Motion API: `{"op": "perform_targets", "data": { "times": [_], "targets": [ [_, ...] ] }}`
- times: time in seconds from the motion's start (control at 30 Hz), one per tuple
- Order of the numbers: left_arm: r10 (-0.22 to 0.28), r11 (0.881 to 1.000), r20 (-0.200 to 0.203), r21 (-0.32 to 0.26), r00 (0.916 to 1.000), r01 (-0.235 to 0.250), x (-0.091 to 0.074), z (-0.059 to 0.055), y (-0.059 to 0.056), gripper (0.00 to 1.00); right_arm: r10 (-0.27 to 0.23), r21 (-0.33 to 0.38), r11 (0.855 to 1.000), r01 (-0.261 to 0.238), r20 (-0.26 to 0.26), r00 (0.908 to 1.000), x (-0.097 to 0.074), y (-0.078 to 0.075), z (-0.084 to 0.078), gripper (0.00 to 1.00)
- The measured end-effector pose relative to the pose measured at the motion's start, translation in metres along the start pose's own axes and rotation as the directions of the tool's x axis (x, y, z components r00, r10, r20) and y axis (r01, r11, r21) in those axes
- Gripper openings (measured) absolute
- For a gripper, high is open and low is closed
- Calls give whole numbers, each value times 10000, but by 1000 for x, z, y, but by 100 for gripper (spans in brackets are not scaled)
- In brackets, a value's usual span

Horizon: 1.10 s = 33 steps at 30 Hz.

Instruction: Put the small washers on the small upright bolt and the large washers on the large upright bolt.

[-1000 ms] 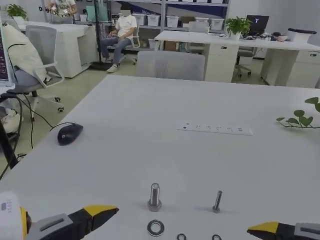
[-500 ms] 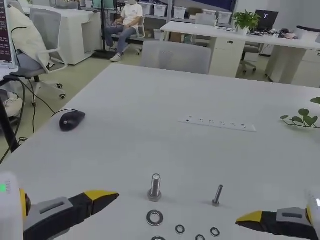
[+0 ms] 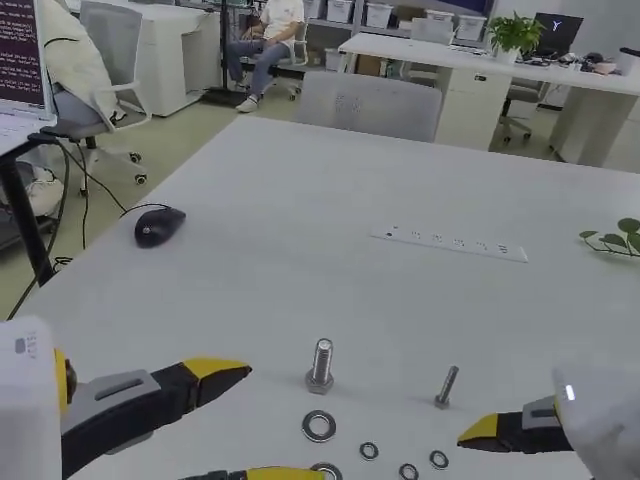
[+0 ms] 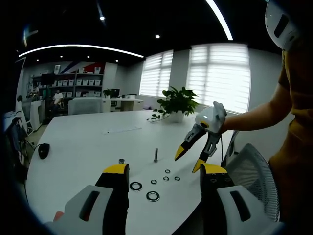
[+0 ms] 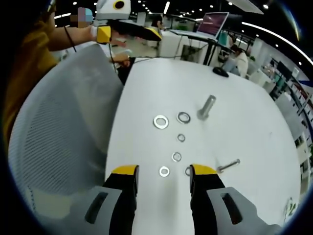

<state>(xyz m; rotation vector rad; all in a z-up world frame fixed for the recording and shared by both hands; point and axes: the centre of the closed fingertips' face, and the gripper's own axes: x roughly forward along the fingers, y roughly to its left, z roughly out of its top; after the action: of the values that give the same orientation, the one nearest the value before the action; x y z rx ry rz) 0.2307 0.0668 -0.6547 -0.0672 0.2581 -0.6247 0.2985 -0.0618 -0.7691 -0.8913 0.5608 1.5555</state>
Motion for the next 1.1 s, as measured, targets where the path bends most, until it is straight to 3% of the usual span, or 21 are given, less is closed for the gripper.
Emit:
{"op": "perform_targets", "data": {
  "times": [0.4, 0.53, 0.67, 0.83, 0.87, 1.1],
  "targets": [
    [-7, 10000, -457, -1, 9990, 7, 7, -13, 7, 58, 475, -327, 9982, -499, -726, 9962, 10, 4, -9, 43],
    [29, 10000, -638, 14, 9980, -29, 7, -19, 11, 58, 698, -167, 9973, -719, -1054, 9920, 14, 5, -13, 38],
    [14, 10000, -601, 44, 9982, -12, 8, -18, 11, 58, 811, -228, 9961, -853, -1460, 9860, 18, 5, -18, 37],
    [19, 10000, -467, 31, 9989, -18, 9, -15, 10, 58, 1058, -337, 9928, -1151, -2071, 9726, 23, 7, -22, 35],
    [14, 10000, -464, 27, 9989, -13, 9, -15, 10, 58, 1149, -392, 9911, -1273, -2314, 9660, 25, 7, -24, 33],
    [2, 10000, -313, -43, 9995, -4, 11, -14, 8, 58, 1368, -860, 9817, -1700, -3031, 9431, 34, 8, -30, 30]
  ]
}}
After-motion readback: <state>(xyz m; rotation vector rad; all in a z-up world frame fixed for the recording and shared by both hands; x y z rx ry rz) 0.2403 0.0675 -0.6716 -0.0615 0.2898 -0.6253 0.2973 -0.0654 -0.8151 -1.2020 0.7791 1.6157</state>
